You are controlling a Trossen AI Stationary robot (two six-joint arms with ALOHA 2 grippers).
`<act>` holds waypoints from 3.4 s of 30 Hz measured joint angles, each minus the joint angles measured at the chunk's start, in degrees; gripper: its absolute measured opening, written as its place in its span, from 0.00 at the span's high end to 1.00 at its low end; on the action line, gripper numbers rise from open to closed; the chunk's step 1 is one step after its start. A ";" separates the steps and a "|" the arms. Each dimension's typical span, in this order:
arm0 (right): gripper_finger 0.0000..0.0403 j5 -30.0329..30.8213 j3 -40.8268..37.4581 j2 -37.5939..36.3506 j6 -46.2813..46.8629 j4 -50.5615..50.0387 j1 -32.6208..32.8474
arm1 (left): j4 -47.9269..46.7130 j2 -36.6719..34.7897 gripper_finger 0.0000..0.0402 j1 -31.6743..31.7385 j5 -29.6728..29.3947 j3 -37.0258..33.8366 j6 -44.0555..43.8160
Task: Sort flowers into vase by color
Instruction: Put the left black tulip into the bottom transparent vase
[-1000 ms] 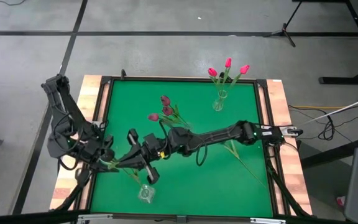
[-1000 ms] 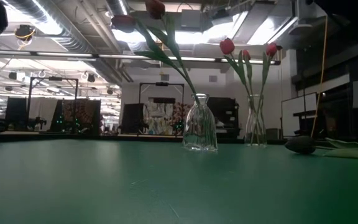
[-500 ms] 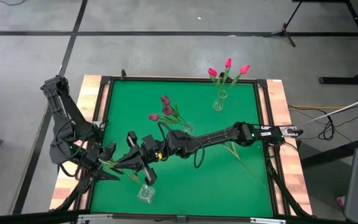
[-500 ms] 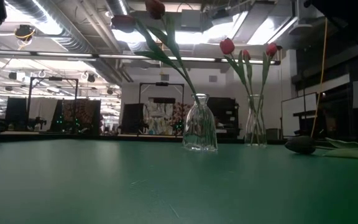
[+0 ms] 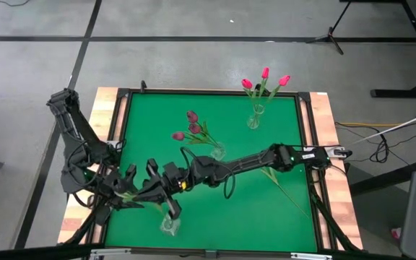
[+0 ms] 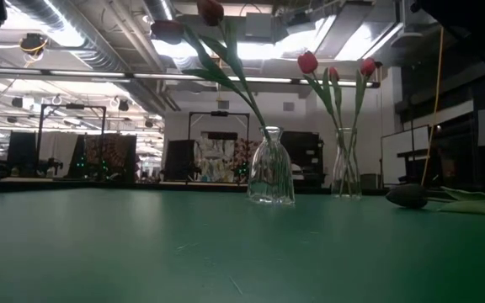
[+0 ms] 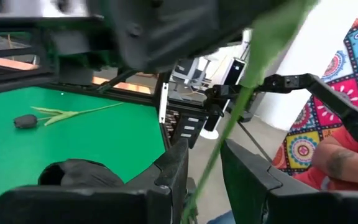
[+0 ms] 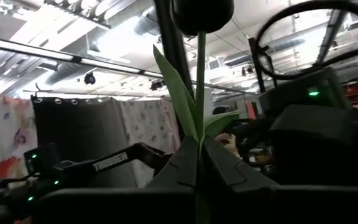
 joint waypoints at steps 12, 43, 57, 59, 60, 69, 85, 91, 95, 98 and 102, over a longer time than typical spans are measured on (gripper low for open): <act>0.98 0.84 0.02 0.00 -0.98 -0.70 -0.16 | 0.46 2.06 0.77 1.49 0.91 0.00 -0.15; 0.83 -7.95 0.07 -0.78 -0.96 -5.47 -0.63 | 6.77 2.25 0.99 -6.03 -5.77 -0.07 2.09; 0.76 -20.30 0.17 -5.10 -2.68 -20.69 -2.02 | 12.65 2.16 1.00 -12.44 -18.15 -0.04 11.90; 0.76 -19.91 0.13 -5.12 -2.78 -24.45 -2.31 | 13.98 2.09 1.00 -12.37 -18.53 0.06 12.22; 0.76 -19.91 0.01 -4.87 -3.56 -25.68 -2.64 | 14.03 1.92 1.00 -12.33 -18.88 0.07 12.28; 0.76 -18.66 0.06 -5.75 -9.28 -28.88 -2.99 | 14.30 2.08 1.00 -12.33 -21.40 0.07 13.35; 0.76 -14.90 0.22 -8.55 -14.47 -28.18 -3.16 | 13.94 2.12 1.00 -10.38 -19.96 0.04 11.85; 0.76 -16.74 0.31 -8.55 -12.59 -22.16 -3.16 | 12.13 2.20 1.00 -10.38 -19.88 0.00 11.85; 0.76 -17.92 0.31 -8.50 -11.21 -19.83 -3.16 | 10.92 3.03 1.00 -10.26 -18.51 0.00 11.82; 0.76 -17.21 0.31 -8.50 -11.36 -19.21 -3.16 | 10.46 4.35 1.00 -9.42 -18.37 -0.02 11.83; 0.76 -16.34 0.31 -8.48 -11.45 -18.60 -3.14 | 9.43 6.63 0.98 -8.05 -17.42 -0.04 11.77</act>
